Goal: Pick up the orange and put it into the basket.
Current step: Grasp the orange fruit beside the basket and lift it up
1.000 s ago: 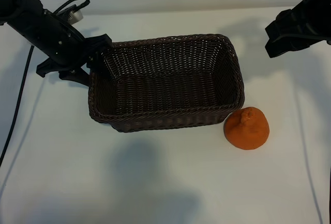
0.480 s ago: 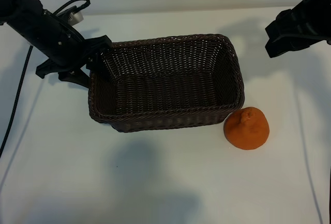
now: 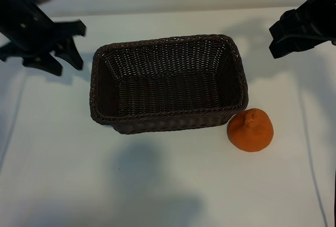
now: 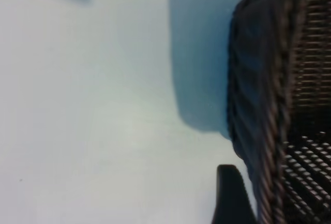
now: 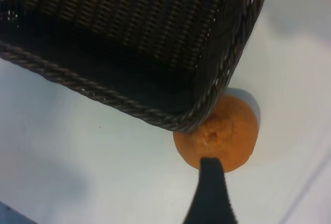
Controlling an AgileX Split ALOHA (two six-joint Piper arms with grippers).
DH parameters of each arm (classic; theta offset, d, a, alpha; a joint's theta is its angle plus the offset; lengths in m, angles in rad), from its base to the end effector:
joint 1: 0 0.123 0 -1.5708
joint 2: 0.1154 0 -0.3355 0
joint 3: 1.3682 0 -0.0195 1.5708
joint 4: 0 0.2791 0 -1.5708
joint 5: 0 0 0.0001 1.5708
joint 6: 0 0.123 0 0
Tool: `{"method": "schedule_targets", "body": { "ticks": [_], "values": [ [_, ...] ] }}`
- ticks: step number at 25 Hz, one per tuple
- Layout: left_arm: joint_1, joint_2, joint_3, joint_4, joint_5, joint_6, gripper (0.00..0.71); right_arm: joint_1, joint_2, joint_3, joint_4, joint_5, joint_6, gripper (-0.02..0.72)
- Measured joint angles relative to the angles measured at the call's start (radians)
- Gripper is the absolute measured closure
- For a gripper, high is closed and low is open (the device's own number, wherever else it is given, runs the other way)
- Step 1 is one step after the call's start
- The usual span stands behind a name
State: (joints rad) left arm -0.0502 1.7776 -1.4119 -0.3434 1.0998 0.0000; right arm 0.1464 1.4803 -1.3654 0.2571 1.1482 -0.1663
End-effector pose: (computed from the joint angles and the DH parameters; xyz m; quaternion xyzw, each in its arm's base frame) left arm 0.4028 -0.0572 0.2687 -0.0379 0.9820 -0.1613 0.0907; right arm 0.3275 0.0771 0.3603 -0.1232 0.9651 0.1230 0.1958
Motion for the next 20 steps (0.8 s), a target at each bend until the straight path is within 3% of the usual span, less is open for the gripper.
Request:
{"method": "schedule_targets", "body": {
  "ticks": [7,15,20],
  "values": [
    [0.038,-0.139,-0.001,-0.004,0.071,0.047,0.231,0.000,0.000,0.000,0.000,-0.001,0.000,0.179],
    [0.038,-0.193,-0.001,-0.220,0.076,0.215,0.231,0.000,0.000,0.000,0.000,-0.001,0.000,0.179],
    [0.037,-0.227,-0.001,-0.251,0.076,0.253,0.231,0.000,0.000,0.000,0.000,0.000,0.000,0.179]
  ]
}}
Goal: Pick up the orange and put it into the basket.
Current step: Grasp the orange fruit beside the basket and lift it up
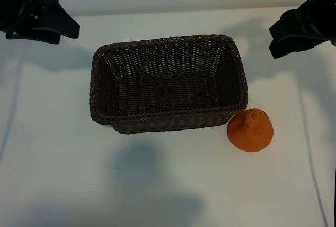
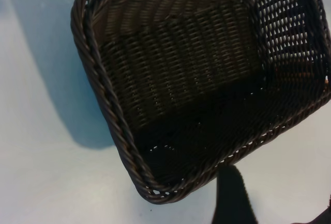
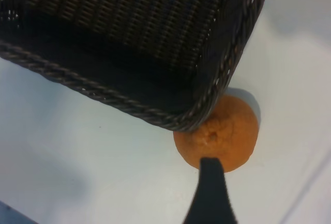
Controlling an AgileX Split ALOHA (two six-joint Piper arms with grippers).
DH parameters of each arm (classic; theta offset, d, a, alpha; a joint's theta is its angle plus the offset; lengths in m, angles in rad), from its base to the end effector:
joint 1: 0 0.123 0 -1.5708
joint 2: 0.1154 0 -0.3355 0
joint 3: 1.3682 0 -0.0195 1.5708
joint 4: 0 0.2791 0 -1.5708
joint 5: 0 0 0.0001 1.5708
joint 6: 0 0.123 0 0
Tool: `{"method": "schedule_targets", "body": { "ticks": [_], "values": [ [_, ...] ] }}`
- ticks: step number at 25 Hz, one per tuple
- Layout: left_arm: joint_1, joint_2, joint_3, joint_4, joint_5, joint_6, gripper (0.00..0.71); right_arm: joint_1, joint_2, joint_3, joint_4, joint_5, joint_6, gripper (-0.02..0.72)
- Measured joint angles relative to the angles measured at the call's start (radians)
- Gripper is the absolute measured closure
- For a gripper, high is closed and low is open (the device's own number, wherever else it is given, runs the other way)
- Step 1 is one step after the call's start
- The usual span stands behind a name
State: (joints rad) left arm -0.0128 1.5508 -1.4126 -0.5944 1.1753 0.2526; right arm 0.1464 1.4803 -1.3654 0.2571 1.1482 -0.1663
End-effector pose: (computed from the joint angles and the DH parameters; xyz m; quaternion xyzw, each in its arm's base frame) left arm 0.3533 -0.0681 0.3659 0.0604 0.9423 -0.2639 0.1969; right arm 0.3275 0.0771 0.3603 -0.1232 0.9651 0.1230 0.1958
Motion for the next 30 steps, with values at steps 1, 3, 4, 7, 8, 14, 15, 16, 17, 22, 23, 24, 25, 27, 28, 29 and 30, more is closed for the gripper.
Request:
{"method": "schedule_targets", "body": {
  "ticks": [1,3,4,7,8,14,15,16,17,22,23,24,25,27,28,29,30],
  "values": [
    [0.000,-0.008,0.000,0.000,0.000,0.005,0.231,0.000,0.000,0.000,0.000,0.000,0.000,0.179],
    [0.000,-0.023,0.006,-0.001,0.000,0.019,0.231,0.000,0.000,0.000,0.000,0.000,0.000,0.179],
    [0.000,-0.031,0.017,-0.004,0.000,0.022,0.231,0.000,0.000,0.000,0.000,0.000,0.000,0.179],
    [0.000,-0.035,0.063,-0.004,0.000,0.031,0.231,0.000,0.000,0.000,0.000,-0.001,0.000,0.179],
    [0.000,-0.035,0.077,-0.003,0.000,0.037,0.231,0.000,0.000,0.000,0.000,-0.001,0.000,0.179],
    [0.000,-0.035,0.100,0.000,0.000,0.056,0.231,0.000,0.000,0.000,0.000,-0.002,0.000,0.179],
    [0.000,-0.035,0.100,0.000,0.000,0.056,0.231,0.000,0.000,0.000,0.000,-0.002,0.000,0.179],
    [0.000,-0.035,0.100,0.000,0.000,0.056,0.231,0.000,0.000,0.000,0.000,-0.002,0.000,0.179],
    [0.000,-0.035,0.100,0.000,0.000,0.056,0.231,0.000,0.000,0.000,0.000,-0.002,0.000,0.179],
    [0.000,-0.035,0.100,0.000,0.000,0.056,0.231,0.000,0.000,0.000,0.000,-0.003,0.000,0.179],
    [0.000,-0.035,0.100,0.000,0.000,0.057,0.231,0.000,0.000,0.000,0.000,-0.003,0.000,0.179],
    [0.000,-0.035,0.100,0.000,0.000,0.058,0.231,0.000,0.000,0.000,0.000,-0.003,0.000,0.179],
    [0.000,-0.035,0.100,0.000,0.000,0.058,0.231,0.000,0.000,0.000,0.000,-0.002,0.000,0.179],
    [0.000,-0.035,0.100,0.000,0.000,0.060,0.231,0.000,0.000,0.000,0.000,0.003,0.000,0.179],
    [0.000,-0.035,0.100,0.000,0.000,0.063,0.231,0.000,0.000,0.000,0.000,0.005,0.000,0.179],
    [0.000,-0.035,0.100,0.000,0.000,0.063,0.231,0.000,0.000,0.000,0.000,0.010,0.000,0.179],
    [0.000,-0.035,0.100,0.000,0.000,0.063,0.231,0.000,0.000,0.000,0.000,0.018,0.000,0.179]
  ]
}}
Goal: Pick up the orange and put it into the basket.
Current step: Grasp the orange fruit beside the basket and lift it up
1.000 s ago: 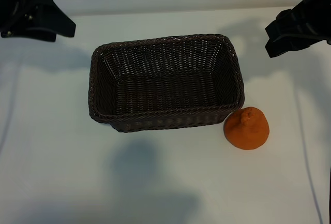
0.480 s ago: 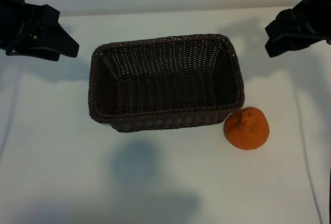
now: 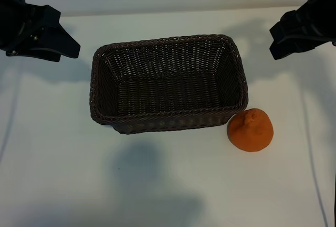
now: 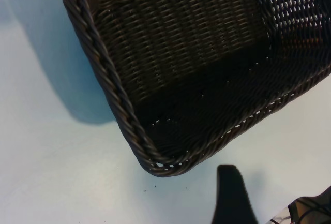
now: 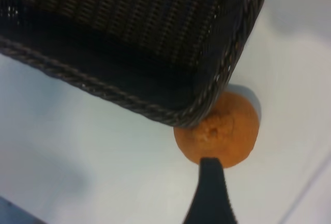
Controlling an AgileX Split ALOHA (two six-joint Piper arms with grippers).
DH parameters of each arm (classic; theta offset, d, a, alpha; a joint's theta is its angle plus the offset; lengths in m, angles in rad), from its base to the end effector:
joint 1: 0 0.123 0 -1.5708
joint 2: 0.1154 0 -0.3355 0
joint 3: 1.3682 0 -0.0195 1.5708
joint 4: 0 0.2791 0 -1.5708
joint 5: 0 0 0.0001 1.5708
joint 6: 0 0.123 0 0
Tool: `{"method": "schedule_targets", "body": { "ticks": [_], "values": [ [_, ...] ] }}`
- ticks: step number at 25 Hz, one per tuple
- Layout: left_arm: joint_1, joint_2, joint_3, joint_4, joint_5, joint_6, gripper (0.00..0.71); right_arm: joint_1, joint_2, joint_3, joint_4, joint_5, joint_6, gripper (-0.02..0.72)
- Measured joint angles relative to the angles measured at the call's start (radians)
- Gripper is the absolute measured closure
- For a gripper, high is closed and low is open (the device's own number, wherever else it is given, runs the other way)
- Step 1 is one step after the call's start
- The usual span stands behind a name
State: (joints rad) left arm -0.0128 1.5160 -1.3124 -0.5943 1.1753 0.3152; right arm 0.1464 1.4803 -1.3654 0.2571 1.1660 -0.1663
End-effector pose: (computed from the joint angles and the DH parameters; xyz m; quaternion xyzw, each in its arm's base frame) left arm 0.3350 -0.0679 0.3459 0.0815 0.9463 -0.2600 0.1741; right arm 0.3254 0.0771 0.3595 -0.1245 0.9666 0.1234 0.1871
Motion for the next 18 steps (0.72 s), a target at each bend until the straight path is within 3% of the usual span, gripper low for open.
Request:
{"method": "schedule_targets", "body": {
  "ticks": [7,18],
  "values": [
    [0.000,0.000,0.000,0.000,0.000,0.000,0.232,0.000,0.000,0.000,-0.002,0.045,-0.007,0.179],
    [0.000,0.000,0.000,0.000,0.000,0.004,0.280,0.000,0.000,0.002,-0.003,0.054,-0.079,0.201]
  ]
}}
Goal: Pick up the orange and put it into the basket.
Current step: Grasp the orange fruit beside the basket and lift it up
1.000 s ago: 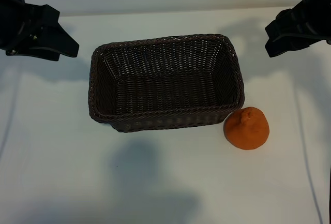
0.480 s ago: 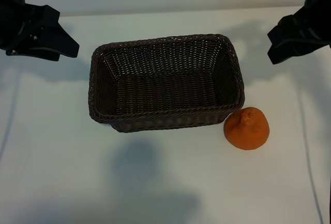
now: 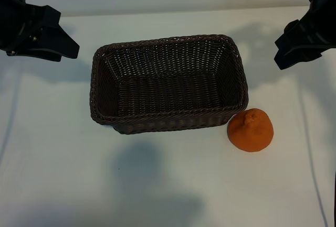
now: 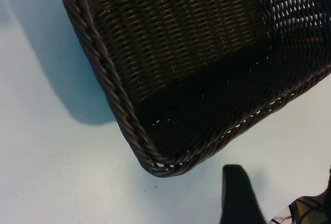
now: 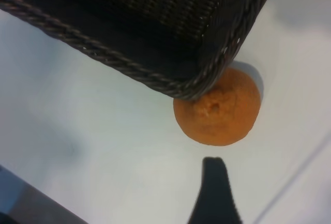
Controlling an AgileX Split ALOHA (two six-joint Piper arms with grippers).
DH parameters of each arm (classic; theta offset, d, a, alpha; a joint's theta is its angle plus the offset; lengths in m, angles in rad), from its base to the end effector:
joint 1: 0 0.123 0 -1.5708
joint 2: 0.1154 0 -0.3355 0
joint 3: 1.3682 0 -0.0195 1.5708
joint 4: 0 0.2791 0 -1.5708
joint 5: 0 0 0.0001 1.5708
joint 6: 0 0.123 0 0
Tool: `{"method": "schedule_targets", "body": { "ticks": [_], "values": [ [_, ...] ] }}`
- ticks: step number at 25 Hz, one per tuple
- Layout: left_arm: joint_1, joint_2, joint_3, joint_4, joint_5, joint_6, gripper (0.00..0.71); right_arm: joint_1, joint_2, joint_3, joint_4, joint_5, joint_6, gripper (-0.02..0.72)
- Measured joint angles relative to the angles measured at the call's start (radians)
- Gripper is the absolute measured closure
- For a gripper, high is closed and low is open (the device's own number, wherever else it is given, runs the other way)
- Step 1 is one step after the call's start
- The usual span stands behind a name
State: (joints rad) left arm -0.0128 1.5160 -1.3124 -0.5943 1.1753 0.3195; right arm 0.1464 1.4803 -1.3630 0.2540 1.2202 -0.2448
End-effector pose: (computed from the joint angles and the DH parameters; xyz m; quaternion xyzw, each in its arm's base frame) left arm 0.3350 -0.0679 0.3459 0.0835 0.9461 -0.2596 0.1747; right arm 0.3190 0.0764 0.3564 -0.1668 0.9652 0.1164 0.1642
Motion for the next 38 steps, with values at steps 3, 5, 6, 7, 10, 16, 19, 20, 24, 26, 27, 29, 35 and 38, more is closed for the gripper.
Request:
{"method": "schedule_targets", "body": {
  "ticks": [3,5,6,7,10,16,19,20,24,26,27,29,35,38],
  "values": [
    [0.000,0.000,0.000,0.000,0.000,0.000,0.284,0.000,-0.001,0.033,-0.002,-0.019,-0.008,0.201],
    [0.000,0.000,0.000,0.000,0.000,0.000,0.284,0.000,0.000,0.077,-0.008,-0.048,-0.011,0.201],
    [0.000,0.000,0.000,0.000,0.000,0.000,0.284,0.000,0.000,0.103,-0.012,-0.064,-0.011,0.201],
    [0.000,0.000,0.000,0.000,0.000,0.000,0.284,0.000,0.000,0.130,-0.016,-0.087,-0.013,0.201],
    [0.000,0.000,0.000,0.000,0.000,0.000,0.284,0.000,0.000,0.195,-0.021,-0.152,-0.023,0.203],
    [0.000,0.000,0.000,-0.001,0.000,0.001,0.285,0.000,0.000,0.259,-0.023,-0.212,-0.030,0.202],
    [0.000,0.000,0.000,-0.001,0.000,0.000,0.285,0.000,0.000,0.281,-0.023,-0.224,-0.034,0.202],
    [0.000,0.000,0.000,-0.001,0.000,0.001,0.285,0.000,0.000,0.292,-0.023,-0.231,-0.038,0.202],
    [0.000,0.000,0.000,-0.001,0.000,0.002,0.285,0.000,0.000,0.317,-0.019,-0.238,-0.052,0.202],
    [0.000,0.000,0.000,-0.001,0.000,0.002,0.285,0.000,0.000,0.317,-0.010,-0.242,-0.054,0.202],
    [0.000,0.000,0.000,-0.001,0.000,0.003,0.285,0.000,0.000,0.317,-0.005,-0.245,-0.055,0.202],
    [0.000,0.000,0.000,-0.001,0.000,0.003,0.285,0.000,0.000,0.317,0.004,-0.250,-0.057,0.202],
    [0.000,0.000,0.000,-0.014,0.000,0.004,0.285,0.008,0.000,0.317,0.042,-0.252,-0.089,0.202],
    [0.000,0.000,0.000,-0.021,0.000,0.004,0.285,0.030,0.000,0.317,0.045,-0.251,-0.104,0.202]
  ]
}}
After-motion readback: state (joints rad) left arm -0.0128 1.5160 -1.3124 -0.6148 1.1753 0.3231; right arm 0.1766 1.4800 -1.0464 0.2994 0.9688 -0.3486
